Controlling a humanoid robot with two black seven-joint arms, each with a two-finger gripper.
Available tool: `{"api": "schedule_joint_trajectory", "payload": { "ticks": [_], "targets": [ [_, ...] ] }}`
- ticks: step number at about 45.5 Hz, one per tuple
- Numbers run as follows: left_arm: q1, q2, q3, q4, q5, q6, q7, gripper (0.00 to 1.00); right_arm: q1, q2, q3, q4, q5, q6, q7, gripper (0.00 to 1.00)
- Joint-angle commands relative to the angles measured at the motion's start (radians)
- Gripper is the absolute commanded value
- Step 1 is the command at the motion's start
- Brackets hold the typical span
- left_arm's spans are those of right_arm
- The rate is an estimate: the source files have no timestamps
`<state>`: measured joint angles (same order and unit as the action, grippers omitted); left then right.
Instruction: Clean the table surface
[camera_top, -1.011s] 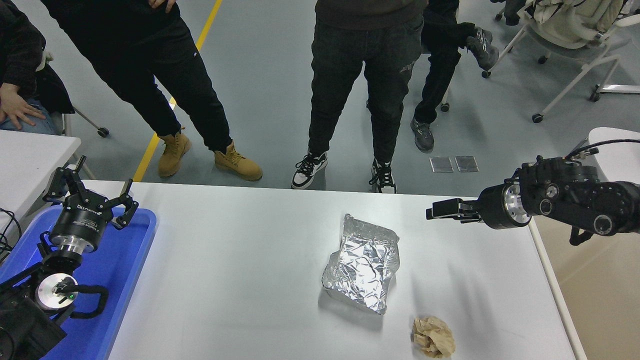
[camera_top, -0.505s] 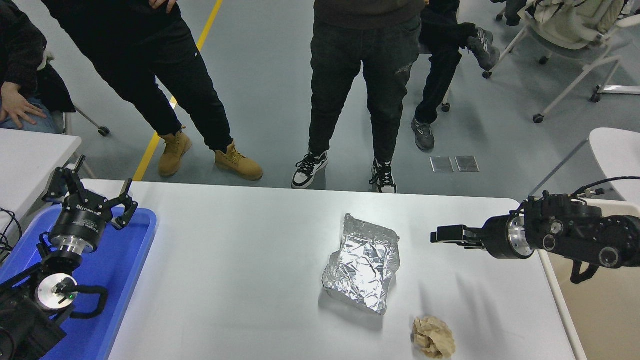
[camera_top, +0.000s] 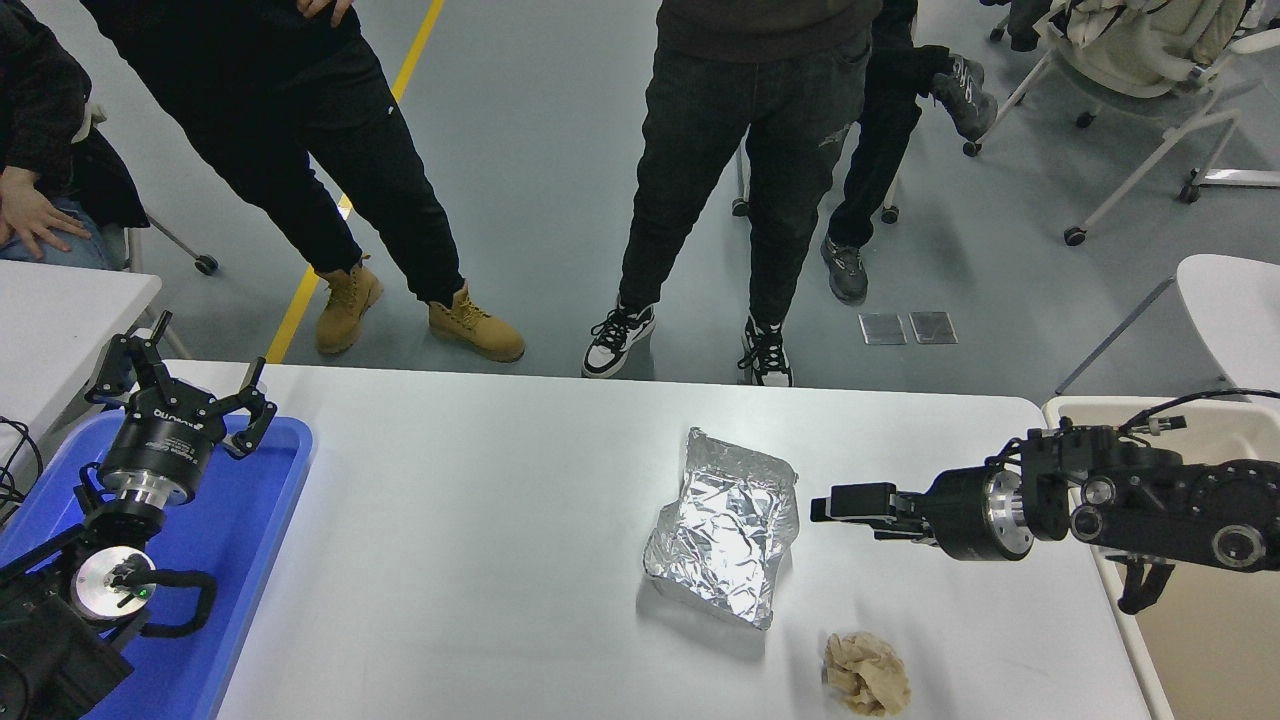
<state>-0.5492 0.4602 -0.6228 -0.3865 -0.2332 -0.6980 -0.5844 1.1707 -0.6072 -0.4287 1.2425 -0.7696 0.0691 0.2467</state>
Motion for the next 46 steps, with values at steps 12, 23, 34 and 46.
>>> {"api": "schedule_joint_trajectory", "payload": {
  "ticks": [12,23,34,46],
  "targets": [
    [0.0,0.0,0.0,0.0,0.0,0.0,0.0,1.0,-0.075,0.141,-0.027,-0.13,0.009,-0.081,-0.001,0.97],
    [0.0,0.0,0.0,0.0,0.0,0.0,0.0,1.0,-0.105,0.224,-0.031,-0.231,0.012,-0.092,-0.001,0.95],
    [0.0,0.0,0.0,0.0,0.0,0.0,0.0,1.0,-0.12,0.271,-0.064,-0.297,0.016,-0.103,-0.001,0.95],
    [0.0,0.0,0.0,0.0,0.0,0.0,0.0,1.0,-0.143,0.29,-0.067,-0.334,0.015,-0.104,-0.001,0.94]
  ]
}}
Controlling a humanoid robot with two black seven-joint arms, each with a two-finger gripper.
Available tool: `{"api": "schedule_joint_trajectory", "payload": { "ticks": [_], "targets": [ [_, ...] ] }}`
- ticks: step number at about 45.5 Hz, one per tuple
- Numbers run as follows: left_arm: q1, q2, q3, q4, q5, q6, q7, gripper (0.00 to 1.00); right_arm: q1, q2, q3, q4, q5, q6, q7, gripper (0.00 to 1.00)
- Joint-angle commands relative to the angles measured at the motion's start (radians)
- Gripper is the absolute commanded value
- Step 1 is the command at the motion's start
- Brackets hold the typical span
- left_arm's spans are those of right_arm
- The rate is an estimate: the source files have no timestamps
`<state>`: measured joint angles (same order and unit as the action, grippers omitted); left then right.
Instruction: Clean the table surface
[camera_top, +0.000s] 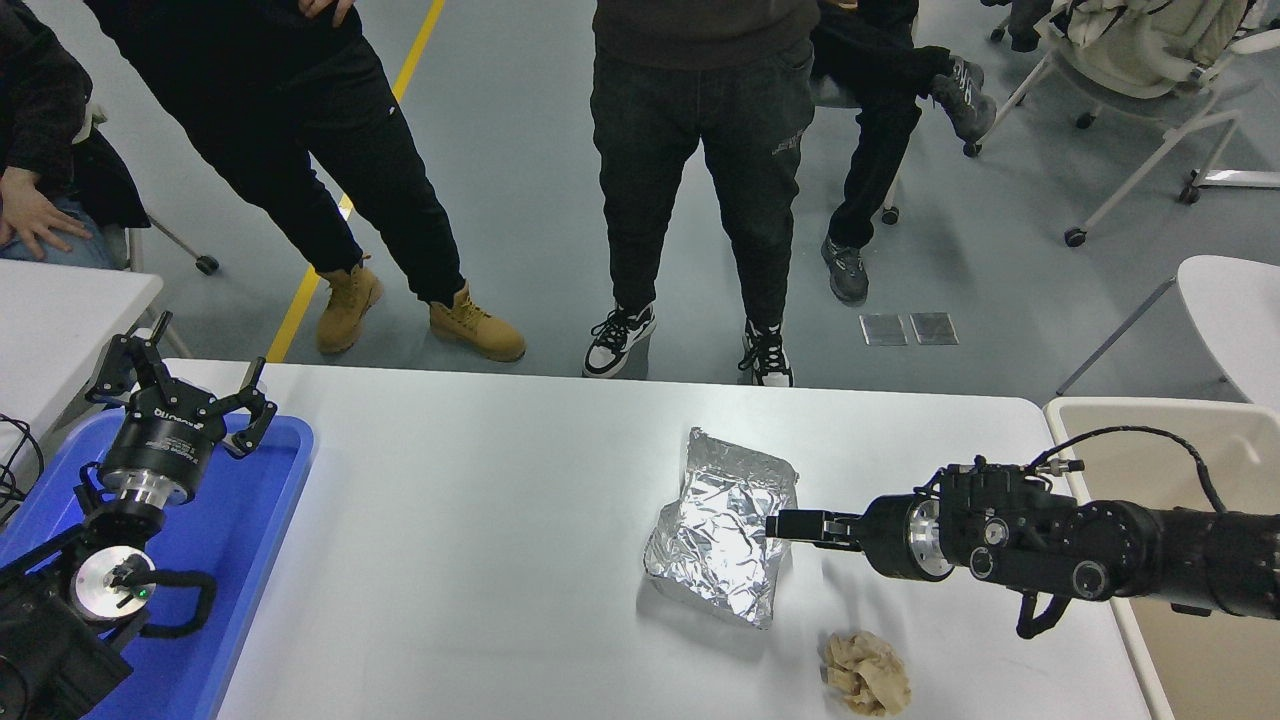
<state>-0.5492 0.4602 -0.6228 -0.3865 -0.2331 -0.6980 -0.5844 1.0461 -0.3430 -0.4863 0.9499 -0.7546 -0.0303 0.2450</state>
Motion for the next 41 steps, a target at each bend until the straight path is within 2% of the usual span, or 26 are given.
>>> {"api": "schedule_joint_trajectory", "payload": {
  "ticks": [1,8,30,41],
  "targets": [
    [0.0,0.0,0.0,0.0,0.0,0.0,0.0,1.0,-0.018,0.027,-0.009,-0.042,0.0,-0.005,0.0,0.94],
    [0.0,0.0,0.0,0.0,0.0,0.0,0.0,1.0,-0.027,0.032,-0.011,-0.045,-0.003,-0.007,0.0,0.91],
    [0.0,0.0,0.0,0.0,0.0,0.0,0.0,1.0,-0.029,0.074,-0.011,-0.08,-0.002,-0.01,0.0,0.91],
    [0.0,0.0,0.0,0.0,0.0,0.0,0.0,1.0,-0.029,0.119,-0.012,-0.125,-0.005,-0.01,0.0,0.86]
  ]
}}
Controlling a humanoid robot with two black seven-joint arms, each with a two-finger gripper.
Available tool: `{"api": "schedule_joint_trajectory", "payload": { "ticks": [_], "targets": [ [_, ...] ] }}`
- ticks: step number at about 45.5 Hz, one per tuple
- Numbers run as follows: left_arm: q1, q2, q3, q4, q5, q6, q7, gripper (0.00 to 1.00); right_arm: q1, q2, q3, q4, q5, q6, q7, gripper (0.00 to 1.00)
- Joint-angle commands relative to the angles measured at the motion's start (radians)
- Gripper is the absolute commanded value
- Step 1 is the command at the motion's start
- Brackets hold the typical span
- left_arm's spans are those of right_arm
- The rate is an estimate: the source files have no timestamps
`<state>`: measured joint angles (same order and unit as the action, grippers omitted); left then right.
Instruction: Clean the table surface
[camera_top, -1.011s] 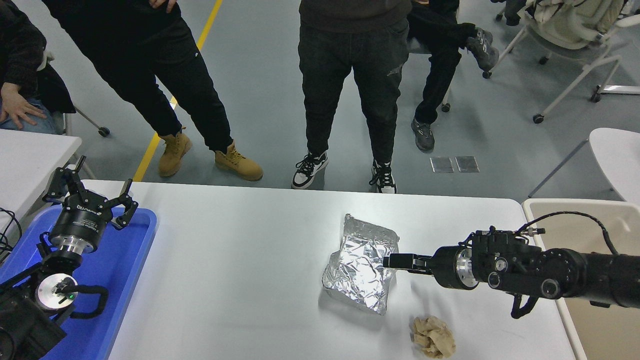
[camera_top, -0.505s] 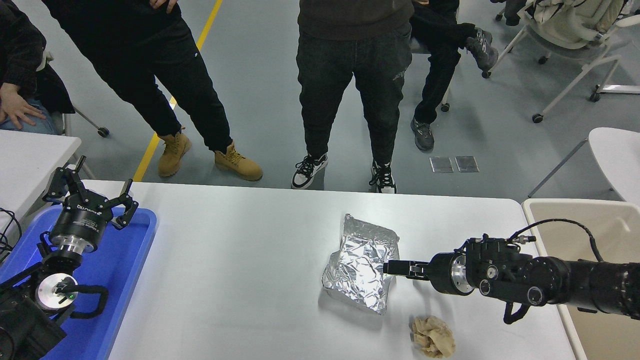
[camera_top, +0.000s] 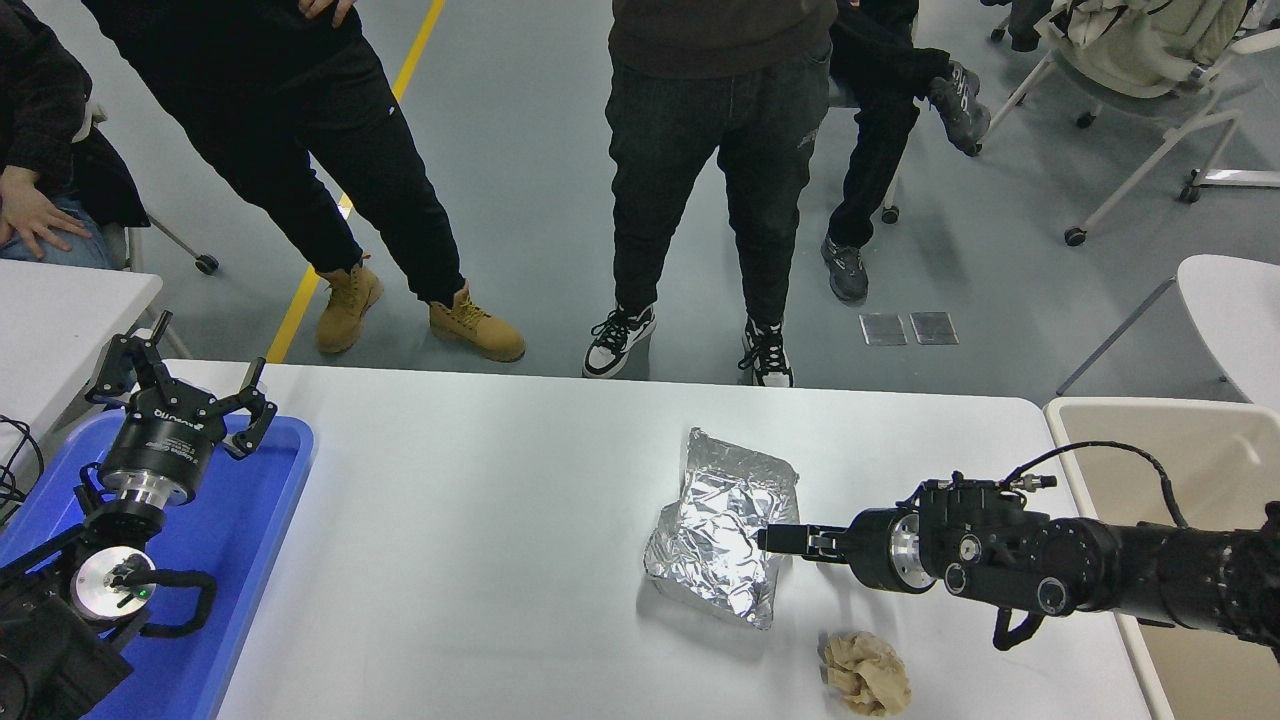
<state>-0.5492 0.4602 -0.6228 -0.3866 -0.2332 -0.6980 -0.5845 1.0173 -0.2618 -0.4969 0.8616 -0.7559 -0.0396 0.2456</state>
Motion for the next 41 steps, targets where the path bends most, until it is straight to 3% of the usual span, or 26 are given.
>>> {"api": "schedule_joint_trajectory", "payload": {
  "ticks": [1,10,14,20,21,41],
  "targets": [
    [0.0,0.0,0.0,0.0,0.0,0.0,0.0,1.0,0.0,0.041,-0.008,-0.039,-0.003,0.0,0.0,0.86],
    [0.0,0.0,0.0,0.0,0.0,0.0,0.0,1.0,-0.002,0.056,-0.068,-0.059,0.0,0.0,0.0,0.73],
    [0.0,0.0,0.0,0.0,0.0,0.0,0.0,1.0,-0.002,0.059,-0.072,-0.061,-0.005,0.001,0.0,0.49],
    [0.0,0.0,0.0,0.0,0.0,0.0,0.0,1.0,0.0,0.059,-0.104,-0.082,-0.01,0.003,0.0,0.03],
    [0.0,0.0,0.0,0.0,0.0,0.0,0.0,1.0,0.0,0.059,-0.109,-0.085,-0.008,0.003,0.0,0.0],
    [0.0,0.0,0.0,0.0,0.0,0.0,0.0,1.0,0.015,0.053,-0.117,-0.101,0.0,0.0,0.004,0.0]
  ]
}}
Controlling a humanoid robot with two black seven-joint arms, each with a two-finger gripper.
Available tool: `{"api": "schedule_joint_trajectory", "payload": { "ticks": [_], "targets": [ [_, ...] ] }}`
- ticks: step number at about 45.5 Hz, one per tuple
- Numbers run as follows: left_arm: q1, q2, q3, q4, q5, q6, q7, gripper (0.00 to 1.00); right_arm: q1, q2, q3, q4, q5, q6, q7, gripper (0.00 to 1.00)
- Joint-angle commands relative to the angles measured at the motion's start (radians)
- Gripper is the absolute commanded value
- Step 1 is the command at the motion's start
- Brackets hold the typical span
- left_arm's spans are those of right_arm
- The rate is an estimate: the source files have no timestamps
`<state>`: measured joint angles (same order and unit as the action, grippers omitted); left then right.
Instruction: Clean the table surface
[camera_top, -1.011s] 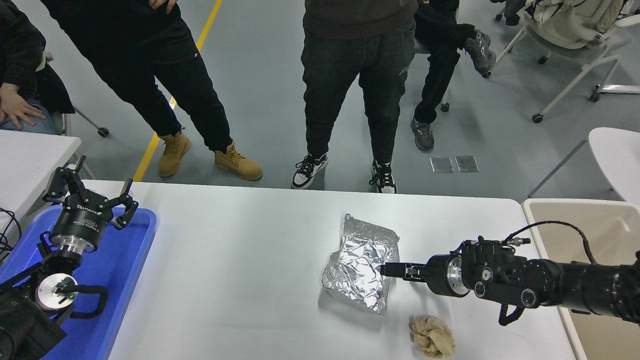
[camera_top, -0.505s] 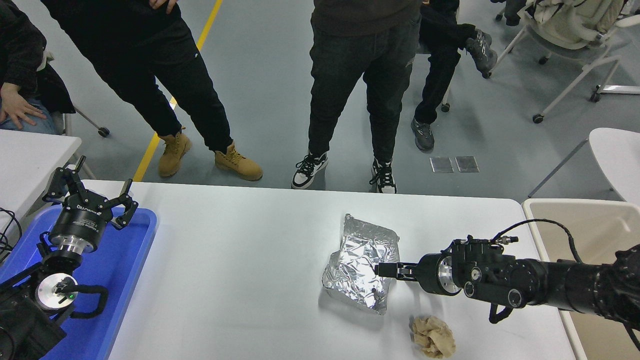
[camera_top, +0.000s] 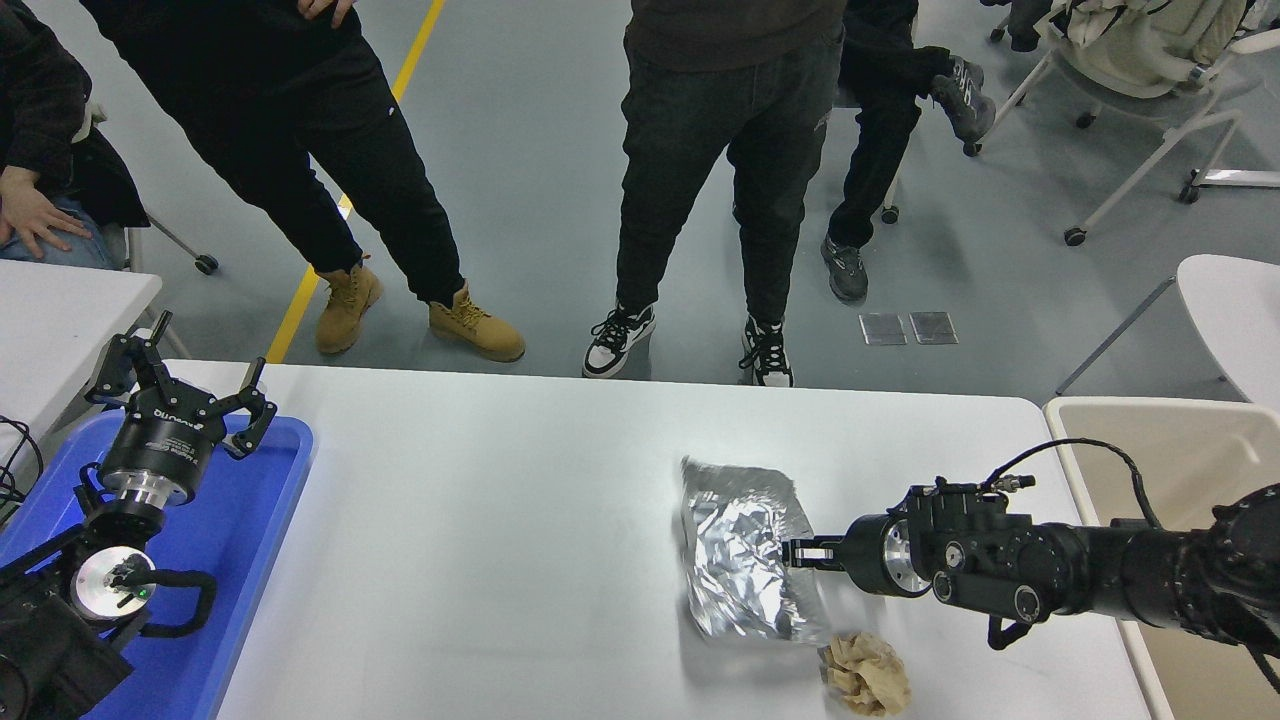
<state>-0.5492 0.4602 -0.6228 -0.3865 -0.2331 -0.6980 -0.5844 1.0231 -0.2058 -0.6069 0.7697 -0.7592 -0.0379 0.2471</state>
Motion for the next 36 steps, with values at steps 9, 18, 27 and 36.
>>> {"api": "schedule_joint_trajectory", "payload": {
  "ticks": [9,18,27,36],
  "targets": [
    [0.0,0.0,0.0,0.0,0.0,0.0,0.0,1.0,0.018,-0.021,-0.004,-0.006,-0.003,-0.013,0.012,0.0],
    [0.0,0.0,0.0,0.0,0.0,0.0,0.0,1.0,0.02,-0.035,0.003,-0.001,-0.009,-0.013,0.02,0.0],
    [0.0,0.0,0.0,0.0,0.0,0.0,0.0,1.0,0.032,-0.05,0.006,0.01,-0.006,-0.011,0.02,0.0],
    [0.0,0.0,0.0,0.0,0.0,0.0,0.0,1.0,0.063,-0.084,0.013,0.049,-0.006,0.0,0.021,0.0]
  ]
}}
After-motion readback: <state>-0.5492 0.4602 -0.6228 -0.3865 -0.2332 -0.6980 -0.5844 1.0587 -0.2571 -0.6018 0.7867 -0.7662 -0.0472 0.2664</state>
